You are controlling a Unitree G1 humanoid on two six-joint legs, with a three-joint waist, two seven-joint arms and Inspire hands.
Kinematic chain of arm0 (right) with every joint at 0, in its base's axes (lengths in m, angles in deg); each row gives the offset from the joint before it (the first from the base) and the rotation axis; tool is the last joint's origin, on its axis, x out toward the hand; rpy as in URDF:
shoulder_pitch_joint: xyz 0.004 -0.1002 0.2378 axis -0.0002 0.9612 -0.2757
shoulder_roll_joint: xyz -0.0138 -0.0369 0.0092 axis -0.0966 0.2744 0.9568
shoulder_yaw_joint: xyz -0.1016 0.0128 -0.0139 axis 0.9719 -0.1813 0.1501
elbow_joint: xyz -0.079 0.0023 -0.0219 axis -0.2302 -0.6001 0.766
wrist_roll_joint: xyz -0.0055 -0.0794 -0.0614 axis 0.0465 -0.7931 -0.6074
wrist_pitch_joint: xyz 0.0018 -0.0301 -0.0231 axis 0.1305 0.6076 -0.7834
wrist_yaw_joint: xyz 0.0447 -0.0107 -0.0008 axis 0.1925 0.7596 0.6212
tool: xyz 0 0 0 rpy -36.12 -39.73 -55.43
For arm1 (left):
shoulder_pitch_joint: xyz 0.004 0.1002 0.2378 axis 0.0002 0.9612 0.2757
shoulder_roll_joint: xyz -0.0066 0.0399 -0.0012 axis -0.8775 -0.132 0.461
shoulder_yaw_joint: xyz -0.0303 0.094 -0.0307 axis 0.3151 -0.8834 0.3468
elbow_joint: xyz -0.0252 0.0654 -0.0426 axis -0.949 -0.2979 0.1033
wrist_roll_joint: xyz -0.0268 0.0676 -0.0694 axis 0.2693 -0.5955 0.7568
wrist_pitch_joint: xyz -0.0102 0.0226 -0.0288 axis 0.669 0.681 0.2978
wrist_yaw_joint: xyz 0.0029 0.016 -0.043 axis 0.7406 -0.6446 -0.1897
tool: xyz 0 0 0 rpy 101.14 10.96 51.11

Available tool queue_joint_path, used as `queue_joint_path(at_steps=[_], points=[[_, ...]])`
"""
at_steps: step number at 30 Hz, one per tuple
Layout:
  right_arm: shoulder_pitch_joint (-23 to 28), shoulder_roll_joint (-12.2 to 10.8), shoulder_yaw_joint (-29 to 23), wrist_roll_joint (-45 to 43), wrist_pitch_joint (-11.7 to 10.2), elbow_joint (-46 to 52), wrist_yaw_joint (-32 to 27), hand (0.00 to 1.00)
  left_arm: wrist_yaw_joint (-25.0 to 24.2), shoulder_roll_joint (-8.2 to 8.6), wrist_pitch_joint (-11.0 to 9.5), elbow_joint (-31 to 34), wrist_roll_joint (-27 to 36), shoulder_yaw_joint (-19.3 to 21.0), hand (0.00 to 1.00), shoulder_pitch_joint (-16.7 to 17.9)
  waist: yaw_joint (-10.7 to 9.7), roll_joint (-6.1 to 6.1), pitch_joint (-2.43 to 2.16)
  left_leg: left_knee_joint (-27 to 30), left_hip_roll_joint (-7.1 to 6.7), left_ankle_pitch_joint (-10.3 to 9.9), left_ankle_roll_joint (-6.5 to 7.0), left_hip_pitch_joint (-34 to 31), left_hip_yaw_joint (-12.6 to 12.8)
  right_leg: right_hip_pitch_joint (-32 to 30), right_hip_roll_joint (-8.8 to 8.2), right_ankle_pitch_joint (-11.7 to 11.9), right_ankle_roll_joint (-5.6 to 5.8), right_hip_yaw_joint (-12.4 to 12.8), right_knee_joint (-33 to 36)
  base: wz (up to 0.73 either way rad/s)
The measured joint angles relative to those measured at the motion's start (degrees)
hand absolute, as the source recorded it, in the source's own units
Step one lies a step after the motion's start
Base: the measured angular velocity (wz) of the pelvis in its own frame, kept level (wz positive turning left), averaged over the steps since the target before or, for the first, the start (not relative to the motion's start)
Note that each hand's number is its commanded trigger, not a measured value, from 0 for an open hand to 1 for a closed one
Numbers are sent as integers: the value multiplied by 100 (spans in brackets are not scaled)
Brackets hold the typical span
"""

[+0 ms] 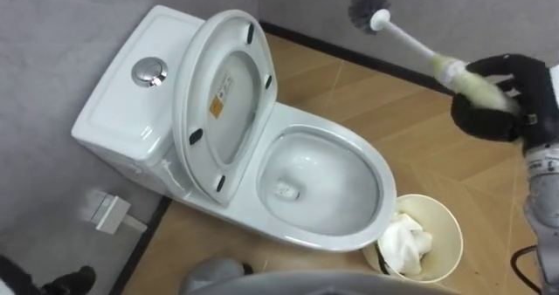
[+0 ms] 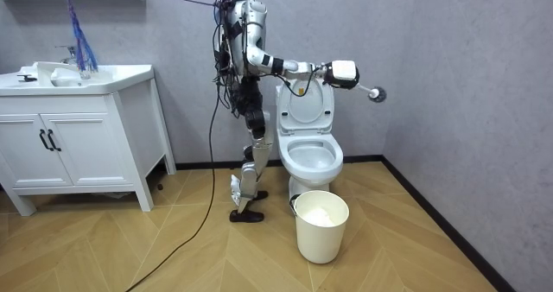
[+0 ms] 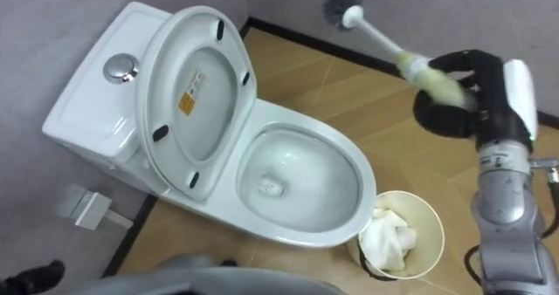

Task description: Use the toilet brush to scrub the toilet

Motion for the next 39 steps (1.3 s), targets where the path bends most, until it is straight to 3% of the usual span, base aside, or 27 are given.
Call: queue_joint_path(at_steps=[3,8,11,16,23,25,30,39], points=[[194,-85,-193,241,24,-80,-176,100,-2,168,158,-87,421,265,0,30,-13,28,5,48,1,-51,16,-7,5,7,0,-5,24,28,5,0],[319,-453,-321,521,40,-836,-553,100,-63,216,338,-556,785,457,0,-31,-102,68,6,37,-2,-76,38,55,59,54,3,18,62,114,14,-7],[320,-490,-329,564,143,-1507,-667,100,-332,305,537,-679,781,448,0,-66,-197,130,-16,48,1,-99,70,76,123,73,-10,35,86,139,8,-8],[301,-661,-371,661,178,-2292,-877,100,-911,295,748,-898,695,465,0,-261,-312,243,-21,42,17,-148,83,157,249,96,-8,39,99,297,14,-14],[251,-906,-273,698,187,-2988,-860,100,-1686,226,958,-917,-494,41,0,-740,-574,267,-15,18,23,-153,85,219,331,128,-4,43,110,369,5,-6],[202,-937,-184,724,187,-3234,-859,100,-1830,222,979,-916,-793,-124,0,-833,-577,277,-12,-36,47,-158,90,308,474,142,2,46,114,512,7,-30],[114,-936,77,835,189,-3729,-864,100,-2120,147,1062,-916,-1116,-405,0,-1011,-596,295,-6,-94,78,-201,89,402,634,142,16,59,126,671,11,-21],[-305,-945,395,980,220,-4882,-848,100,-2516,80,1077,-1321,-1528,-425,0,-1235,-674,299,7,-109,74,-220,105,396,638,117,23,88,155,725,14,-2]])
